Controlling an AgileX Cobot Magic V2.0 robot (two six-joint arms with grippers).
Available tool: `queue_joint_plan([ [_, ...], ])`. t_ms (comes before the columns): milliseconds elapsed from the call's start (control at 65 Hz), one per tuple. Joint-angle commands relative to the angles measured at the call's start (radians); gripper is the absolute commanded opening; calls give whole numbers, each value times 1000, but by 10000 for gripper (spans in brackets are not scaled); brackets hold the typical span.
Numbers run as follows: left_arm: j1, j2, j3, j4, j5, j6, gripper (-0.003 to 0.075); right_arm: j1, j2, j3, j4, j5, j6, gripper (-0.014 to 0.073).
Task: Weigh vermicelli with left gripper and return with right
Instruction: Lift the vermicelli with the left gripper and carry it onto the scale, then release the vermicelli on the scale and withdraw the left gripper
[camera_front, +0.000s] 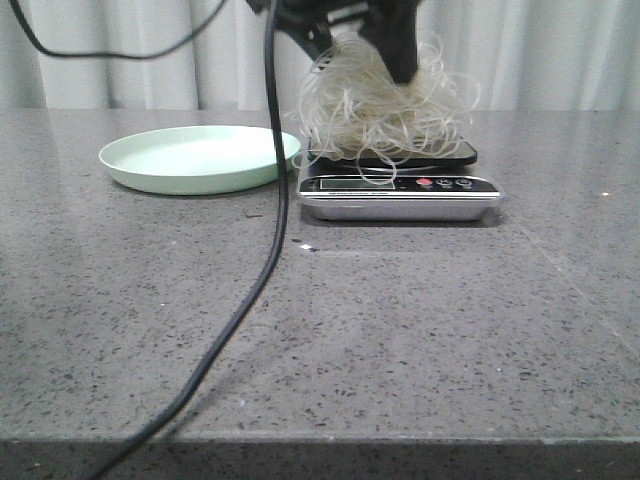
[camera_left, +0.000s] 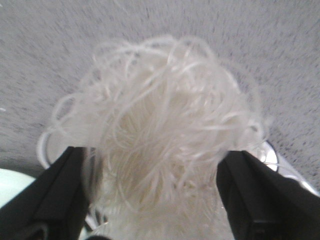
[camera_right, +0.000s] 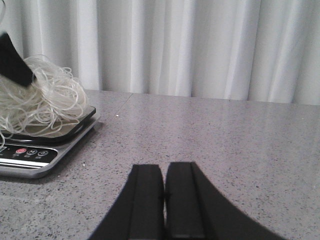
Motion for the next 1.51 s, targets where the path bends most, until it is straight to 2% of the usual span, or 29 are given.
queue_joint_plan([
  [0, 22, -147, -43, -20, -32, -7, 472, -8, -15, -7, -12, -76, 0, 185],
  [169, 73, -269, -9, -16, 18, 3, 409, -8, -15, -7, -12, -76, 0, 185],
  [354, 141, -436, 152, -14, 1, 31, 397, -8, -15, -7, -12, -76, 0, 185],
  [646, 189, -811, 596, -14, -178, 77, 397, -8, -15, -7, -12, -76, 0, 185],
  [1185, 189, -1475, 1229, -9, -415, 77, 394, -8, -15, -7, -12, -76, 0, 185],
  [1277, 189, -1583, 1322, -9, -454, 77, 335, -8, -15, -7, -12, -76, 0, 185],
  [1385, 189, -1690, 1417, -11, -498, 77, 201, -8, -15, -7, -12, -76, 0, 185],
  [1431, 189, -1731, 1453, -11, -511, 77, 118, -8, -15, -7, -12, -76, 0, 185],
  [1492, 189, -1773, 1498, -13, -528, 77, 134, -8, -15, -7, -12, -76, 0, 185],
])
